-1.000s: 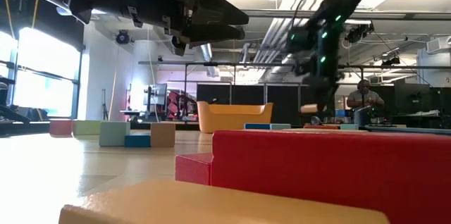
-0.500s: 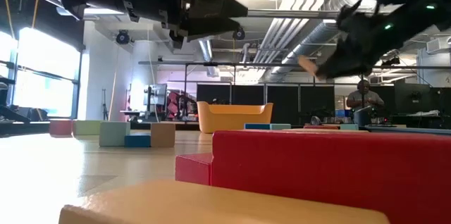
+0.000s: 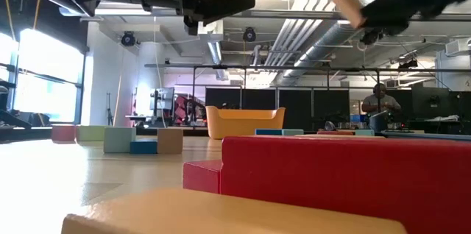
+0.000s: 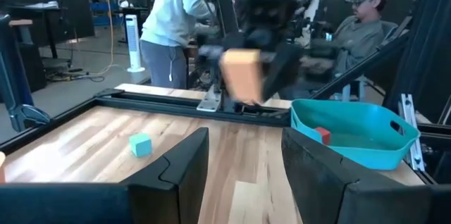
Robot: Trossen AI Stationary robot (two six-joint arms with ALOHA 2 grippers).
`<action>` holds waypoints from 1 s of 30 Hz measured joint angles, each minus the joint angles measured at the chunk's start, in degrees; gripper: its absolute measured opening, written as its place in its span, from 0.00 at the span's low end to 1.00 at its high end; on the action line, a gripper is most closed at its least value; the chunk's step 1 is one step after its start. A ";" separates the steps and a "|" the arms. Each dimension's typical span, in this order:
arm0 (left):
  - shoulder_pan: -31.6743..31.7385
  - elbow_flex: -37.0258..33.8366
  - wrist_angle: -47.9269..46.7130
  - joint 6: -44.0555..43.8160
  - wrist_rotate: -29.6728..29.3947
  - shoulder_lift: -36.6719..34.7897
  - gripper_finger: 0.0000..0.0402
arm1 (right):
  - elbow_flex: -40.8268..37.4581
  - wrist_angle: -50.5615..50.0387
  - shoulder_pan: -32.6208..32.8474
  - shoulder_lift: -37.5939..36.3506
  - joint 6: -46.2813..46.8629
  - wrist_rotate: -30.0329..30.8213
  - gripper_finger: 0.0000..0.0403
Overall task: Sort blocks by size
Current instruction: Put the small yellow rectangle block into the yellow bin
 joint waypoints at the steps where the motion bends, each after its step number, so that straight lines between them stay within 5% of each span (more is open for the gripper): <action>1: 0.00 0.00 -0.01 0.00 0.02 0.00 0.41 | 2.12 -3.52 2.29 0.04 1.08 2.20 0.31; 9: -0.81 0.00 -0.21 0.99 1.65 0.00 0.41 | 13.31 -22.46 14.92 4.00 13.28 9.24 0.31; 14: -1.38 0.00 -0.03 3.26 5.51 0.00 0.41 | 14.13 -19.35 14.27 10.51 15.33 7.81 0.31; 18: -1.36 0.00 -0.03 7.15 16.43 0.00 0.41 | 12.16 -7.02 11.27 17.58 6.90 4.45 0.31; 20: -1.41 0.00 0.01 8.58 17.18 0.00 0.41 | 11.44 -1.43 8.54 20.45 1.14 3.87 0.31; 30: 3.10 0.07 -3.14 22.97 1.29 -4.98 0.41 | 11.39 7.40 -18.14 22.80 -12.33 -6.16 0.31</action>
